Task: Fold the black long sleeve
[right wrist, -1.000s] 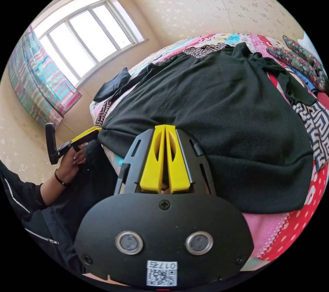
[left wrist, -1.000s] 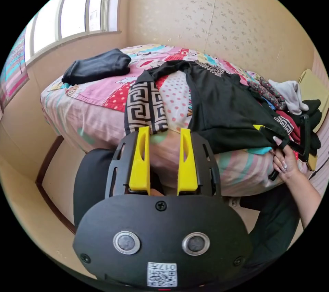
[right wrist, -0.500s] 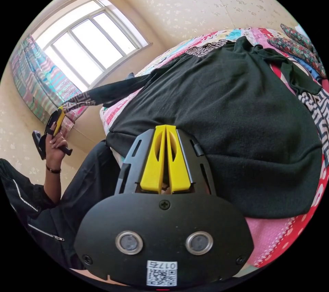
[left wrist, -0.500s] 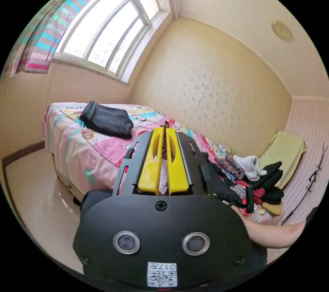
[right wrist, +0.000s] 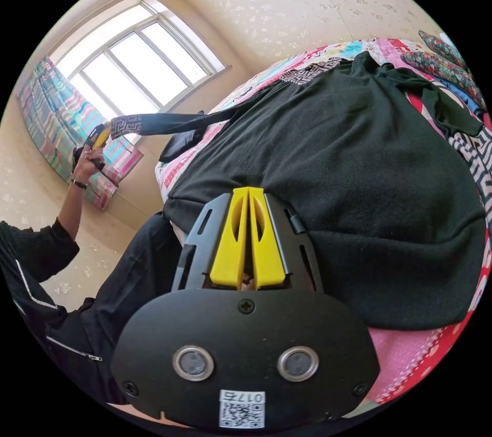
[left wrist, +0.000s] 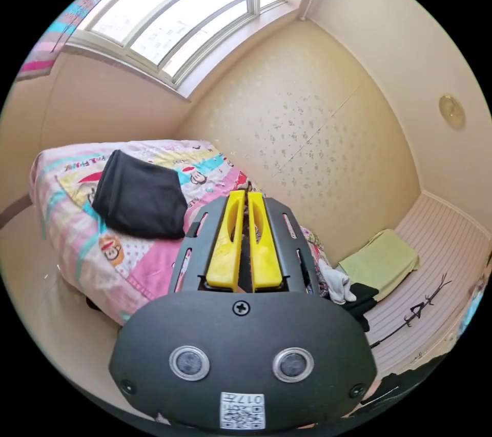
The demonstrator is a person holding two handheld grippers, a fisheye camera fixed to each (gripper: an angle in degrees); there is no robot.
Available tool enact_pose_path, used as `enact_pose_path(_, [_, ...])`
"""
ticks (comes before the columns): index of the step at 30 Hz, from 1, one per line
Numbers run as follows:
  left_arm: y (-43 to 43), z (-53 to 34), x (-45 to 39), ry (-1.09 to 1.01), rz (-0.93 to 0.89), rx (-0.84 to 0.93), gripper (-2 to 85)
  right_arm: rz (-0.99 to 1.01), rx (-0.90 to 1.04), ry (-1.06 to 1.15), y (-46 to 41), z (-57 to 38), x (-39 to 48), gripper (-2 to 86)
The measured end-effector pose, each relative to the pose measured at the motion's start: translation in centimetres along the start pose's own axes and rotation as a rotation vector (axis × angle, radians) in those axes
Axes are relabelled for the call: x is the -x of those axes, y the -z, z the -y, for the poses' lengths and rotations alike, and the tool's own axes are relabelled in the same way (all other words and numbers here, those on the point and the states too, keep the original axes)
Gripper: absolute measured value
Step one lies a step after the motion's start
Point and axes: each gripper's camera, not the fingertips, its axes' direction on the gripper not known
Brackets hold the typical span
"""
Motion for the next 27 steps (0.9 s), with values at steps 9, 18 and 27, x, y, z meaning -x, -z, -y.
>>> enact_pose_path(9, [-6.4,11.9,8.5,0.108,0.047,0.25,-0.5,0.088,0.006,-0.036,0.0,0.4,-2.6,0.1])
enact_pose_path(18, [-18.9,11.0,4.7,0.076,0.2,0.241,-0.5,0.036,0.007,-0.004,-0.2,0.6,-2.8,0.1])
enact_pose_path(27, [-46.4,-1.3,-19.4,-0.414,-0.317,0.67,0.4,0.068,-0.01,0.005,0.1,0.7,-3.7,0.1])
